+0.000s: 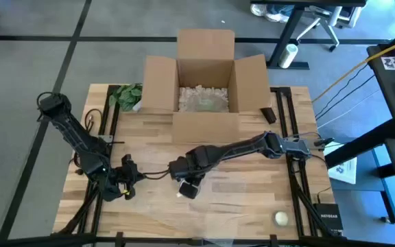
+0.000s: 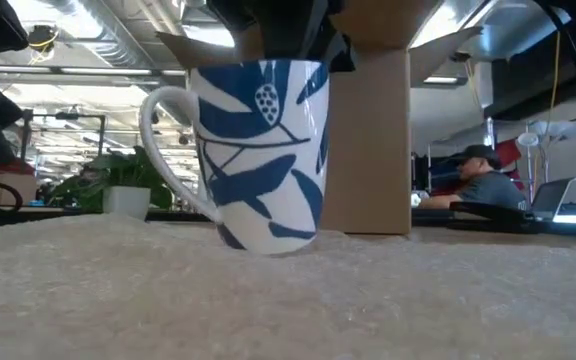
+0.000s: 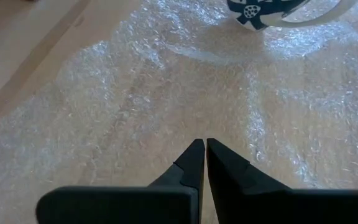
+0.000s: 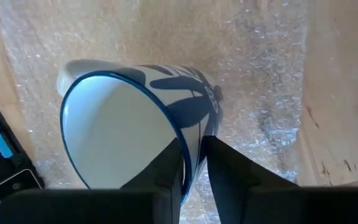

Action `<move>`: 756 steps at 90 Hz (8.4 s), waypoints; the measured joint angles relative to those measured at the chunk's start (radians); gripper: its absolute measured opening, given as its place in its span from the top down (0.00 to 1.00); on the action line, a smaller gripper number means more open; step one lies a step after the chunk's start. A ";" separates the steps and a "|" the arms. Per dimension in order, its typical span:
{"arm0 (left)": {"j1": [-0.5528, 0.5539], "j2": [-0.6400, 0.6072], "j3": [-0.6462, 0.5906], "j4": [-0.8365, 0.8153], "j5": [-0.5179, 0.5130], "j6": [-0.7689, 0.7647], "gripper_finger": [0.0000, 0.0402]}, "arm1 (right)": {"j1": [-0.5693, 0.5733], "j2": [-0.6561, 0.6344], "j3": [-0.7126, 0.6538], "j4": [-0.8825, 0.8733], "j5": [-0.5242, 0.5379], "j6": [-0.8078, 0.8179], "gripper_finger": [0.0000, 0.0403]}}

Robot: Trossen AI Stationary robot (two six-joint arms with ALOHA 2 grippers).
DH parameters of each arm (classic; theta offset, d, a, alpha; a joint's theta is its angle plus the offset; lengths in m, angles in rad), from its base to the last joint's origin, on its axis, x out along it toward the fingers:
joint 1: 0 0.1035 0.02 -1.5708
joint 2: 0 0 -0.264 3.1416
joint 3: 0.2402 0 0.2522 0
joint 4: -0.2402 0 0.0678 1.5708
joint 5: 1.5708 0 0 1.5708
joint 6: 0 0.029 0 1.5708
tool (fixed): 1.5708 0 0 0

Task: Wrap mug
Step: Wrap the white and blue mug with the bubble wrap

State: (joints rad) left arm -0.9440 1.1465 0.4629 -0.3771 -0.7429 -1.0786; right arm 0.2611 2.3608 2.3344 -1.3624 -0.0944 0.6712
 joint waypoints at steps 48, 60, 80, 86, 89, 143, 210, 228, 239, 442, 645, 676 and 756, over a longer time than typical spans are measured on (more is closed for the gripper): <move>0.000 0.000 0.000 -0.001 0.000 0.003 1.00 | -0.002 -0.003 -0.117 0.097 -0.116 -0.075 0.87; -0.001 0.000 0.000 -0.001 0.000 0.010 1.00 | -0.001 -0.003 -0.135 0.125 -0.117 -0.099 0.87; -0.001 0.000 0.000 -0.001 0.000 0.011 1.00 | -0.001 -0.003 -0.107 0.127 -0.108 -0.134 0.87; -0.001 0.000 0.000 -0.001 0.000 0.011 1.00 | -0.001 -0.004 -0.085 0.124 -0.108 -0.145 0.87; -0.001 0.000 0.000 -0.001 0.000 0.011 1.00 | -0.001 -0.006 -0.074 0.118 -0.105 -0.150 0.87; -0.001 0.000 0.000 -0.002 0.000 0.011 1.00 | -0.005 -0.012 -0.058 0.026 -0.049 -0.174 0.87; -0.001 0.000 0.000 -0.009 0.000 0.011 1.00 | -0.027 -0.041 -0.058 0.017 -0.093 -0.196 0.87; -0.001 0.000 0.000 -0.010 0.000 0.012 1.00 | -0.025 -0.103 -0.058 -0.066 -0.002 -0.177 0.87; -0.001 0.000 0.000 -0.009 0.000 0.012 1.00 | -0.003 -0.183 -0.058 -0.100 0.126 -0.133 0.87; 0.377 -0.146 -0.001 0.419 -0.005 0.558 1.00 | 0.641 -1.110 -2.288 2.230 0.771 -0.091 1.00; 0.410 -0.310 -0.125 -0.111 0.433 0.160 0.60 | 0.524 -1.108 -2.234 2.253 0.758 0.239 1.00; 0.407 -0.470 -0.103 -0.445 0.480 -0.040 0.61 | 0.524 -1.108 -2.234 2.251 0.757 0.238 1.00; 0.407 -0.276 -0.299 0.165 0.617 -0.179 0.95 | 0.524 -1.108 -2.234 2.250 0.756 0.236 1.00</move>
State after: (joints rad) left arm -0.5365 0.8702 0.1641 -0.2122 -0.1255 -1.2580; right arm 0.7849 1.2526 0.1001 0.8879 0.6621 0.9070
